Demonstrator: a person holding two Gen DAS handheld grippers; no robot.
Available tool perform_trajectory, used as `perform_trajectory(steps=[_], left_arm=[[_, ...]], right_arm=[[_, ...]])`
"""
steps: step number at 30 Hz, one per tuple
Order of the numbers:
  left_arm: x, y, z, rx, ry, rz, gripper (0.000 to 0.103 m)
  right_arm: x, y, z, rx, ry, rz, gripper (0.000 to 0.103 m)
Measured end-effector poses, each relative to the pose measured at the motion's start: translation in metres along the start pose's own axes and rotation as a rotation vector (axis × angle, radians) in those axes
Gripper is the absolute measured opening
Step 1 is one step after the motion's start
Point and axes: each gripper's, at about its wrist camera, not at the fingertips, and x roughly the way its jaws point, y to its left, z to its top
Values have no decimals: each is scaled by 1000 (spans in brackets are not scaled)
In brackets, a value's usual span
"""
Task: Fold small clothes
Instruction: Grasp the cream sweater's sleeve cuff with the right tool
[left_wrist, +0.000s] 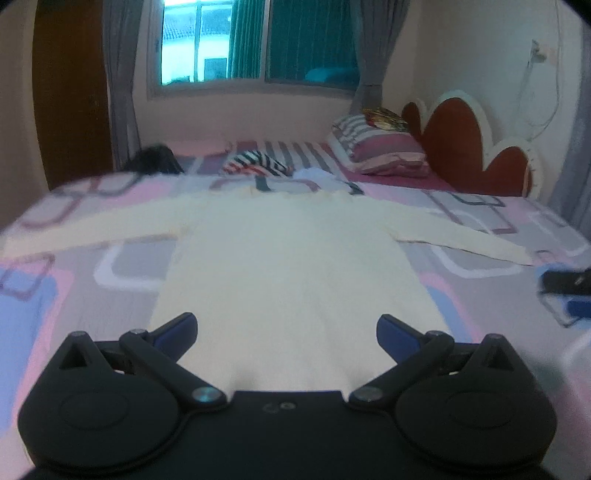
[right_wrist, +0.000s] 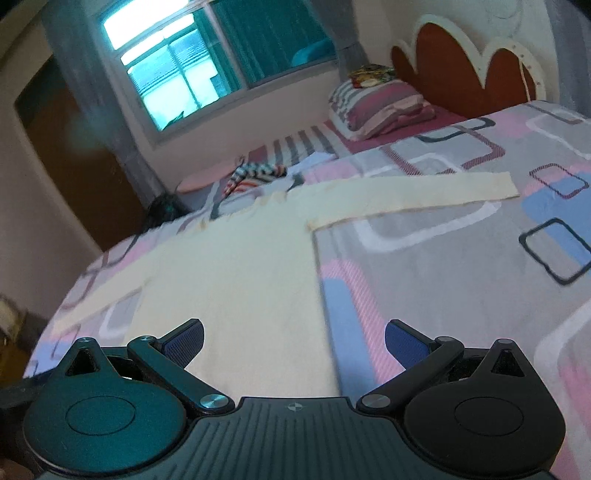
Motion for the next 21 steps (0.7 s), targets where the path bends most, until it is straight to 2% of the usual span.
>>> perform_trajectory(steps=[3, 5, 6, 7, 8, 9, 10, 12, 14, 15, 16, 18, 21], left_arm=[[28, 2, 13, 21, -31, 73, 103], [54, 8, 24, 8, 51, 89, 103], [65, 12, 29, -9, 70, 84, 103], [74, 17, 34, -19, 65, 92, 103], [81, 21, 38, -21, 54, 115, 103], [86, 25, 41, -26, 39, 133, 103], [93, 30, 44, -39, 28, 145, 103], [109, 43, 50, -88, 48, 151, 103], [126, 56, 57, -120, 77, 132, 103], [133, 61, 60, -120, 80, 141, 103], [138, 65, 62, -109, 75, 160, 103], [150, 69, 67, -73, 59, 202, 103], [168, 74, 72, -43, 58, 212, 103]], right_arm=[[17, -22, 25, 41, -42, -16, 103], [31, -38, 40, 61, -68, -39, 103], [38, -46, 47, 67, -87, -53, 99], [46, -53, 53, 71, -103, -69, 77], [55, -62, 59, 80, -111, -83, 67], [64, -72, 66, 97, -121, -101, 63], [72, -82, 71, 109, -138, -109, 63], [88, -104, 83, 127, -174, -138, 60], [104, -128, 94, 160, -195, -166, 44], [111, -141, 99, 182, -195, -178, 37], [118, -152, 103, 201, -198, -188, 35], [129, -176, 109, 237, -211, -214, 30], [141, -211, 114, 306, -225, -238, 28]])
